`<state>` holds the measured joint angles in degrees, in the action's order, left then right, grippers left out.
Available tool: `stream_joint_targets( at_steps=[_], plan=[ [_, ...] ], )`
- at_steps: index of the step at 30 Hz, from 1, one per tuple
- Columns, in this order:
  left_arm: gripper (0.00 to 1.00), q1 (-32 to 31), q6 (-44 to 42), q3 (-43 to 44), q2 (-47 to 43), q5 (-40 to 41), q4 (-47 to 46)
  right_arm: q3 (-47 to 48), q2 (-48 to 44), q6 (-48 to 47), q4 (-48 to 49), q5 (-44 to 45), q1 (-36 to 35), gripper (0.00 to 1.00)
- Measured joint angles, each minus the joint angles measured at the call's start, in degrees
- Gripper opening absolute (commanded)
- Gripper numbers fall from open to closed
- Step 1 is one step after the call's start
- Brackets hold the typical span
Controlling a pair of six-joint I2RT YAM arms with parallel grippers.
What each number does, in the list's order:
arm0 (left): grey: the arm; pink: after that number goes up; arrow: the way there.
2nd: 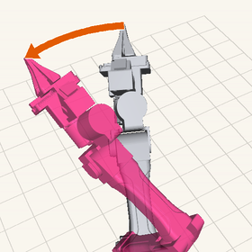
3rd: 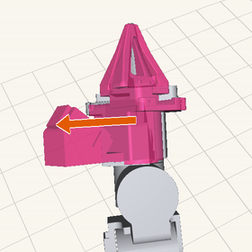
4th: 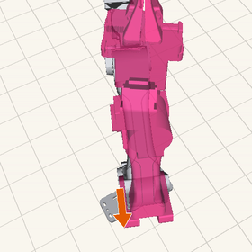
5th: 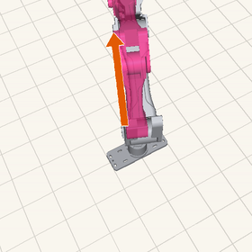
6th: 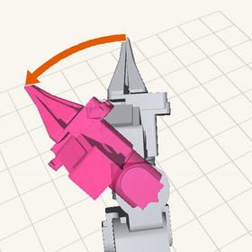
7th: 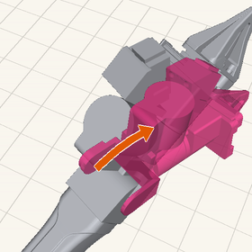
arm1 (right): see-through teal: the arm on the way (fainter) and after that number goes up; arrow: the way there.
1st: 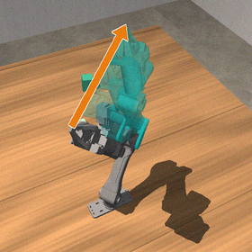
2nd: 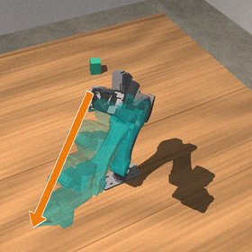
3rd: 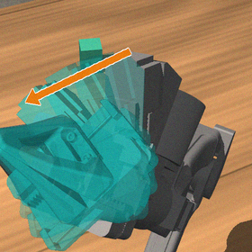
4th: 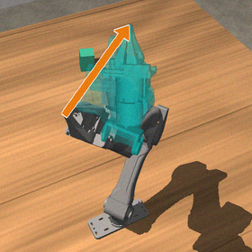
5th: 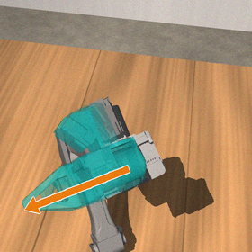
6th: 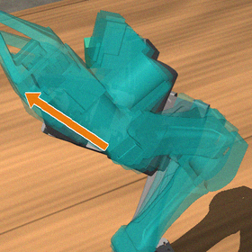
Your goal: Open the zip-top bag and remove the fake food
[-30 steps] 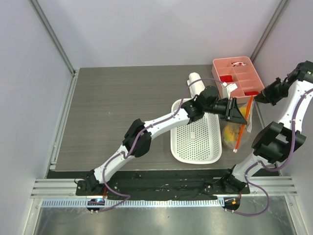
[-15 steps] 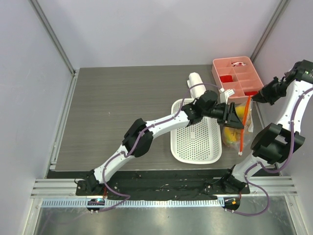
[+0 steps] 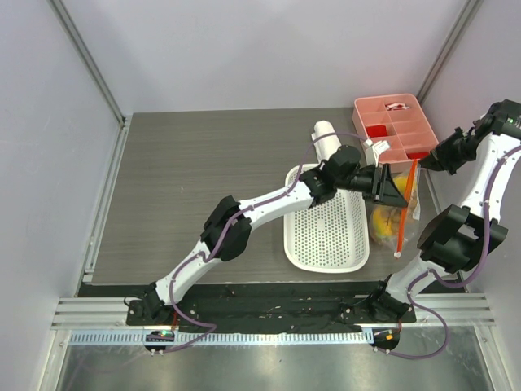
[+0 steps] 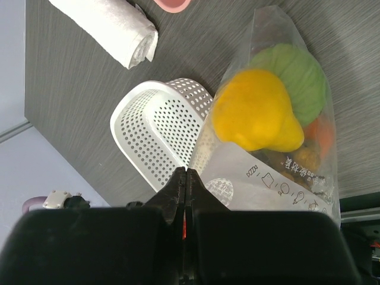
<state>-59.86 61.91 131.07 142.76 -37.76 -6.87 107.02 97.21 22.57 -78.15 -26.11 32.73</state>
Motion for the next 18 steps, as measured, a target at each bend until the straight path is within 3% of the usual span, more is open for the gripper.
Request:
stream_joint_targets(
  at_steps=[6, 18],
  plan=[
    [0.28, 0.4, 0.7, 1.5, 0.3, 0.7, 1.0, 0.0, 0.0, 0.0, 0.0, 0.0, -0.2, 0.01],
    [0.23, 0.3, 0.7, 5.9, 2.8, 1.7, 1.7, -0.1, 0.0, 0.0, 0.1, -0.1, -1.3, 0.01]
  ],
)
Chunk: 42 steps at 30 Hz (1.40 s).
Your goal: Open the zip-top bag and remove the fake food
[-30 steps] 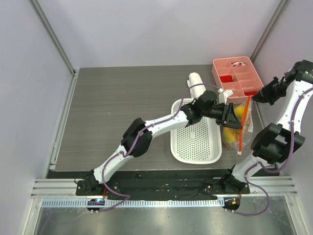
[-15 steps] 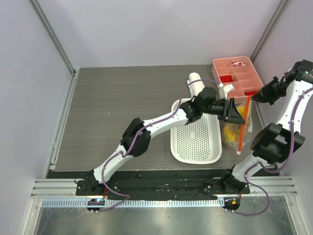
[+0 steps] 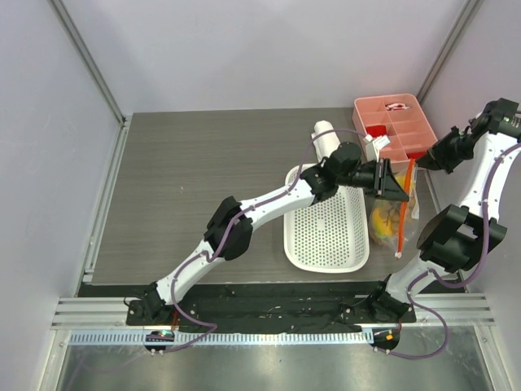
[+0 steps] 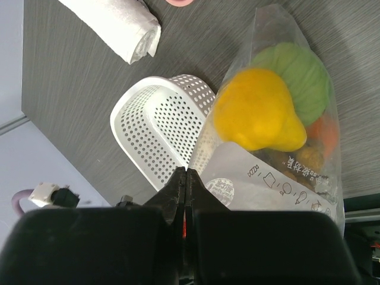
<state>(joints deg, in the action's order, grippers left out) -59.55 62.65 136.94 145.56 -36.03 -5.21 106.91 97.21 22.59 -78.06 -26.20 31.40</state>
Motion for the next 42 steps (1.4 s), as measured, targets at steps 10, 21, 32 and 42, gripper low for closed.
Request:
stream_joint_targets(
  at_steps=[10, 21, 32, 42],
  plan=[
    [0.39, -0.1, -0.5, 0.0, 1.3, 0.3, 1.2, -0.2, 0.0, 0.0, 0.0, -0.1, -0.2, 0.01],
    [0.34, 0.0, -0.6, -3.8, 1.1, 0.4, 0.3, -0.2, 0.0, -0.2, 0.0, -0.4, -0.2, 0.01],
    [0.32, -0.1, 0.4, -0.4, 1.1, 0.4, -0.1, -0.6, 0.0, -0.2, 0.0, -0.7, -0.4, 0.01],
    [0.19, -0.9, 0.4, 4.4, 2.8, 0.5, 1.9, -1.3, -0.2, -0.2, 0.2, -0.9, -1.1, 0.01]
  ],
)
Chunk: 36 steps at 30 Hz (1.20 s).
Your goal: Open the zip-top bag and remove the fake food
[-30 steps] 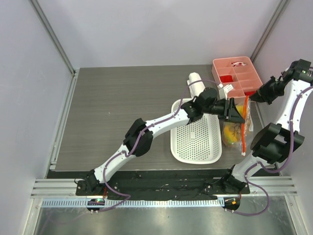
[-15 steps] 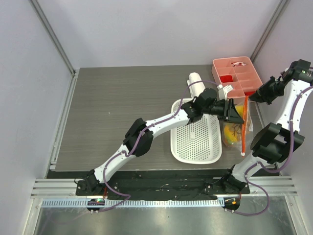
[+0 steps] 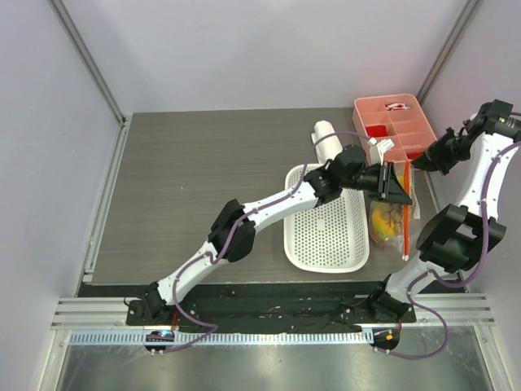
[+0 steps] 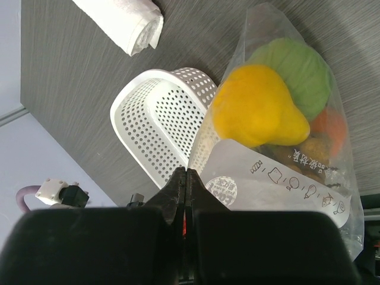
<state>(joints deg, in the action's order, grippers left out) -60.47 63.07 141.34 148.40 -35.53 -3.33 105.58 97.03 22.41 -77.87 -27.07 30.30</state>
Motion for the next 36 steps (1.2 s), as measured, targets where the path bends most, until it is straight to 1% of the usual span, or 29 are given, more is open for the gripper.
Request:
stream_joint_targets(
  at_steps=[3, 5, 6, 7, 9, 12, 14, 15, 18, 20, 21, 24, 26, 27, 30, 32, 36],
  plan=[
    [0.18, -0.1, 0.0, 0.0, 0.1, 0.2, 0.7, -0.6, -0.2, 0.0, 0.1, -0.1, -0.2, 0.01],
    [0.27, -0.1, 0.0, 0.0, 0.2, 0.3, 0.9, -0.9, -0.3, 0.2, 0.1, -0.1, -0.4, 0.01],
    [0.39, -0.1, -0.1, 0.0, 0.3, 0.3, 0.9, -1.0, -0.3, 0.2, 0.1, -0.1, -0.4, 0.01],
    [0.44, -0.1, -0.1, 0.0, 0.3, 0.3, 1.0, -1.1, -0.5, 0.2, 0.1, -0.1, -0.5, 0.01],
    [0.51, -0.1, -0.4, -0.2, 0.3, 0.3, 0.9, -1.2, -0.6, 0.2, 0.1, -0.1, -0.5, 0.01],
    [0.52, 0.0, -0.7, -3.3, -0.6, 0.3, -0.3, -1.2, -0.7, 0.2, 0.1, -0.1, -0.6, 0.01],
    [0.48, 0.4, -0.8, -6.9, -1.8, 0.3, -0.4, -1.2, -0.7, 0.2, 0.0, -0.1, -0.6, 0.01],
    [0.42, 0.6, -0.9, -9.3, -2.7, 0.3, -0.7, -1.2, -0.7, 0.2, 0.0, -0.1, -0.6, 0.01],
    [0.36, 1.0, -1.4, -12.6, -4.2, 0.4, -0.6, -1.2, -0.7, 0.1, 0.0, -0.1, -0.6, 0.01],
    [0.37, 1.0, -1.7, -12.6, -4.2, 0.3, -0.9, -1.2, -0.7, 0.1, 0.1, -0.1, -0.6, 0.01],
    [0.43, 1.0, -1.7, -12.6, -4.2, 0.2, -1.3, -1.2, -0.7, 0.1, 0.1, -0.1, -0.6, 0.01],
    [0.51, 1.1, -1.1, -12.9, -4.4, -0.2, -3.3, -1.2, -0.7, 0.1, 0.1, -0.1, -0.6, 0.01],
    [0.51, 1.1, -0.9, -13.4, -4.7, -0.3, -4.0, -1.2, -0.7, 0.1, 0.1, -0.1, -0.6, 0.01],
    [0.47, 1.1, -0.8, -13.7, -5.0, -0.4, -4.3, -1.2, -0.7, 0.1, 0.1, -0.1, -0.6, 0.01],
    [0.38, 1.1, -0.7, -14.8, -5.9, -0.5, -4.8, -1.2, -0.7, 0.1, 0.1, -0.1, -0.6, 0.01],
    [0.38, 1.4, -0.4, -15.0, -6.2, -0.5, -5.1, -1.2, -0.7, 0.1, 0.1, -0.1, -0.6, 0.01],
    [0.42, 1.6, 0.0, -15.0, -6.3, -0.6, -6.2, -1.2, -0.7, 0.1, 0.1, -0.1, -0.6, 0.01]
  ],
)
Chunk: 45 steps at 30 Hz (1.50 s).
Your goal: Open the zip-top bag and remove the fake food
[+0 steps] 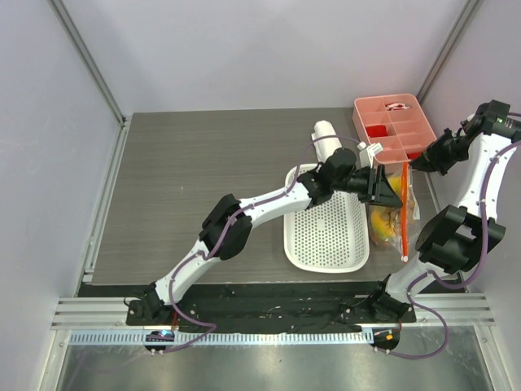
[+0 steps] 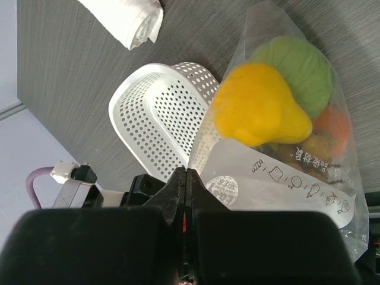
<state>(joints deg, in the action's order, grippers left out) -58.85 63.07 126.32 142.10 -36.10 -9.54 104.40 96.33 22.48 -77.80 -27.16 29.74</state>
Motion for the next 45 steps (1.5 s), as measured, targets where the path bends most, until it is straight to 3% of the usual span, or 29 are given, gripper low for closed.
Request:
stream_joint_targets(
  at_steps=[15, 31, 39, 41, 45],
  plan=[
    [0.24, 0.1, 1.3, 5.9, 0.5, 0.0, 0.5, 0.0, 0.0, -0.1, 0.0, 0.0, 0.0, 0.01],
    [0.22, 0.0, 1.0, 5.9, 0.8, 0.0, 1.6, 0.0, 0.0, -0.1, 0.0, 0.0, 0.0, 0.01],
    [0.35, 0.1, 0.1, 5.0, 0.8, 0.1, 2.9, 0.0, 0.0, -0.1, 0.0, 0.0, 0.0, 0.01],
    [0.28, 0.1, -0.5, 5.0, 0.8, 0.2, 3.6, 0.0, 0.0, -0.1, 0.0, 0.0, 0.0, 0.01],
    [0.24, 0.0, -0.6, 5.5, 1.4, 0.5, 4.4, 0.0, 0.0, -0.1, 0.0, 0.0, 0.0, 0.01]
  ],
)
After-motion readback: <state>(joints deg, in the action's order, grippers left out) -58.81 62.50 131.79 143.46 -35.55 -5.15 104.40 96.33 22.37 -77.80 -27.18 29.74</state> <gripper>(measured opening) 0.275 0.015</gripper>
